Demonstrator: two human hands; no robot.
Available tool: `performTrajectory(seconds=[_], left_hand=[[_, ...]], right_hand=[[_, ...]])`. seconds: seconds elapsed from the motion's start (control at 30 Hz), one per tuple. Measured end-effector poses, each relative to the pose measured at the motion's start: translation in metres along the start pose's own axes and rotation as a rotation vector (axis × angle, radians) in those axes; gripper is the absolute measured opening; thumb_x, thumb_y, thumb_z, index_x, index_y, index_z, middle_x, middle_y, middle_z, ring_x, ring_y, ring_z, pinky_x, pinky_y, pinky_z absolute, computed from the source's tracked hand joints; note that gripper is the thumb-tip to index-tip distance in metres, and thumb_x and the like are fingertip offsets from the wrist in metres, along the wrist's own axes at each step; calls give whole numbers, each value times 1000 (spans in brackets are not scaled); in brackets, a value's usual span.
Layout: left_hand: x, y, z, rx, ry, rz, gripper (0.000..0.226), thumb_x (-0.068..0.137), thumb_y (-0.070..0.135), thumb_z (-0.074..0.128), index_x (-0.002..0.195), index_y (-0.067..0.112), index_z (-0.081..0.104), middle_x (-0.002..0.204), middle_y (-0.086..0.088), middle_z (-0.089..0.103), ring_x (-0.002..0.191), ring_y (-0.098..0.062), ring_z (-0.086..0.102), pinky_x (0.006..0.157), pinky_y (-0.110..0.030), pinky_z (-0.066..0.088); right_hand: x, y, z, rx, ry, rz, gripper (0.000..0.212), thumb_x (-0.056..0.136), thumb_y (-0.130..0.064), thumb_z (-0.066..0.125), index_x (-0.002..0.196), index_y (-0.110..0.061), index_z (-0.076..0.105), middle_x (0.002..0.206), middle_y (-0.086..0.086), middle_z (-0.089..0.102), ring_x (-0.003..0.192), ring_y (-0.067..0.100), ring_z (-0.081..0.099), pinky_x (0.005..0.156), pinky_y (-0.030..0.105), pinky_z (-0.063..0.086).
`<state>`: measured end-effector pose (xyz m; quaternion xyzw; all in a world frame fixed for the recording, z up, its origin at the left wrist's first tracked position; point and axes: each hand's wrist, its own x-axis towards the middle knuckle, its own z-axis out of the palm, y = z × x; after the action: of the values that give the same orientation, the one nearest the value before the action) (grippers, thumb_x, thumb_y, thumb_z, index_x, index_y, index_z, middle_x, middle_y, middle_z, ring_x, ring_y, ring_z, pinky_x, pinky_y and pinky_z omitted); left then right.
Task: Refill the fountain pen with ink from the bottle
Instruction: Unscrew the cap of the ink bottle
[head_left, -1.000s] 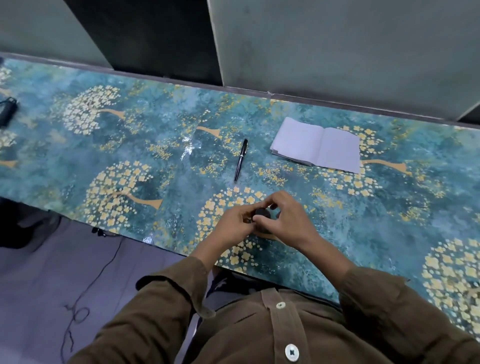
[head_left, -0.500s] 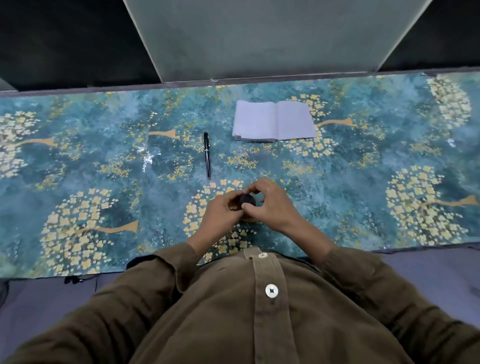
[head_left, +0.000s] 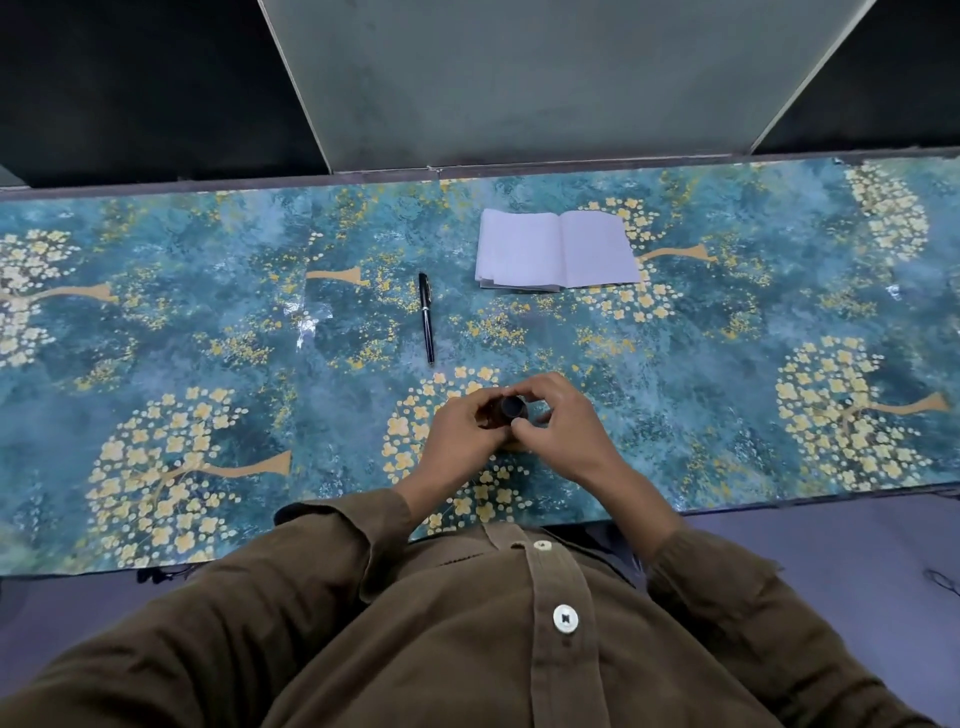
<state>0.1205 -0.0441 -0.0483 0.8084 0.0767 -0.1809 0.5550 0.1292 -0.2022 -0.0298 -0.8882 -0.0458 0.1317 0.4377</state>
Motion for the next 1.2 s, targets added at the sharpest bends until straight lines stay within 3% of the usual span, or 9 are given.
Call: performTrajectory(seconds=[0.1,0.23,0.43,0.57,0.7,0.83,0.97,1.07,1.2], left_hand=[[-2,1,1,23,11,6,44,75,12,78,114,29,72,93,19,71,84,14,64,75,-7,50],[-2,0,2,24,14,-7,41,77,12,77,115,27,72,99,12,74,91,4,67,81,-19,56],[-1,-1,3,34,32,-20,39,74,13,78,110,28,73,96,12,75,88,4,68,81,-21,57],[-2,1,3,81,43,-10,44,76,10,75,116,27,72,97,13,72,88,4,65,74,-6,49],[-4,3,4,87,48,5,44,78,10,73,118,28,71,105,9,75,94,-4,68,82,-19,55],[-5,0,5,110,58,13,42,78,13,73,117,28,72,103,10,75,92,-2,68,81,-20,54],[-5,0,5,99,63,7,41,76,13,76,115,27,72,98,13,74,88,7,65,82,-18,55],[-5,3,5,102,66,-2,45,77,7,74,119,25,71,98,12,70,83,12,61,75,-2,47],[-5,3,7,99,73,3,45,79,7,71,119,27,71,101,11,72,89,-1,65,76,-5,48]], right_hand=[[0,-1,-1,-7,-26,11,39,81,-19,69,119,-19,61,116,-2,58,105,13,56,90,40,53],[2,0,-3,-53,4,19,33,79,-37,76,102,-24,55,107,-4,57,98,14,57,80,32,50],[10,-1,-11,-93,-105,-109,28,80,-17,67,108,-18,66,108,-2,57,98,11,53,85,29,48],[10,0,-11,-101,-125,-135,34,81,-24,72,111,-18,59,111,-2,56,100,13,54,84,30,48],[10,2,-11,-165,-73,-105,32,82,-37,74,103,-19,57,106,-2,56,95,17,55,79,33,48],[15,4,-13,-139,-118,-137,29,80,-25,72,107,-17,67,105,1,57,96,16,56,81,36,52],[15,1,-16,-129,-192,-172,34,80,-17,67,114,-17,66,108,1,56,98,14,55,80,27,44],[15,-1,-19,-203,-154,-146,35,79,-35,74,105,-24,55,106,-5,55,94,15,56,74,32,46],[16,-2,-21,-318,-112,-146,33,79,-47,72,94,-25,51,98,-6,54,83,17,55,68,37,48]])
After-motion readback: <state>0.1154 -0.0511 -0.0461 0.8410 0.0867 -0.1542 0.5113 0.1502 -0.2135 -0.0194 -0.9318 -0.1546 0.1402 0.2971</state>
